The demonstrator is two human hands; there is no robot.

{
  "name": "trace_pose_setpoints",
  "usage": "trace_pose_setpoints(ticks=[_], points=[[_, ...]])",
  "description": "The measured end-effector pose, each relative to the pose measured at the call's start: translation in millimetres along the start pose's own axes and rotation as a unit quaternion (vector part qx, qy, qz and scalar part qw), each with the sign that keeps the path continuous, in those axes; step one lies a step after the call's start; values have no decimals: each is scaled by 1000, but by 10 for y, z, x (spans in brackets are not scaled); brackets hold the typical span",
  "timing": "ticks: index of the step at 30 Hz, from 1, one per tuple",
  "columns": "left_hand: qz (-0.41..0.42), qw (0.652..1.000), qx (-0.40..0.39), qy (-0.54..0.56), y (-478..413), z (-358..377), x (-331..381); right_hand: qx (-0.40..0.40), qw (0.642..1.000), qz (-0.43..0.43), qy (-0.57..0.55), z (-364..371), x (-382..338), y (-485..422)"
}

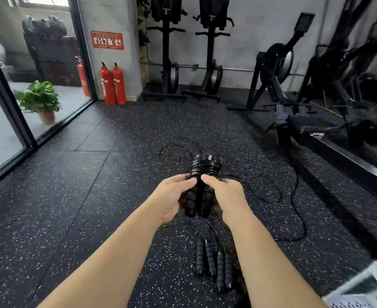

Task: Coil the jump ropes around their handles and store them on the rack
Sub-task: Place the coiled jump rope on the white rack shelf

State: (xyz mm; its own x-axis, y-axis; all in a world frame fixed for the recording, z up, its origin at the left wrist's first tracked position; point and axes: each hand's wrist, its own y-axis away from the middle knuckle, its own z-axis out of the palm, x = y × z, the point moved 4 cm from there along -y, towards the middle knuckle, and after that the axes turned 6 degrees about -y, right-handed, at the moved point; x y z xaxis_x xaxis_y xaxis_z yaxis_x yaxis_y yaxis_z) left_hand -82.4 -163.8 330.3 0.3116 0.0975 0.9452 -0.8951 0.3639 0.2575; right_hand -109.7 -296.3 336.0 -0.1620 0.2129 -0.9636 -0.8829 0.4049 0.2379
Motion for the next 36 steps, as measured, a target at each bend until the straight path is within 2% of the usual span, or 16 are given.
trace_pose_setpoints(ticks=[4,10,20,29,36], points=[[-30,999,-21,-17,72,322,-4,41,999,4,14,-362,-103,145],[-55,997,-20,-50,307,900,111,129,991,23,-28,-980,-230,417],[-71,991,-88,-75,745,1847,-32,241,967,13,-83,-1970,-249,975],[-106,979,-161,-62,993,2822,-560,371,923,36,-96,-3030,-85,1398],[-138,963,-211,-100,1043,3477,-936,453,879,37,-145,-3819,113,1471]])
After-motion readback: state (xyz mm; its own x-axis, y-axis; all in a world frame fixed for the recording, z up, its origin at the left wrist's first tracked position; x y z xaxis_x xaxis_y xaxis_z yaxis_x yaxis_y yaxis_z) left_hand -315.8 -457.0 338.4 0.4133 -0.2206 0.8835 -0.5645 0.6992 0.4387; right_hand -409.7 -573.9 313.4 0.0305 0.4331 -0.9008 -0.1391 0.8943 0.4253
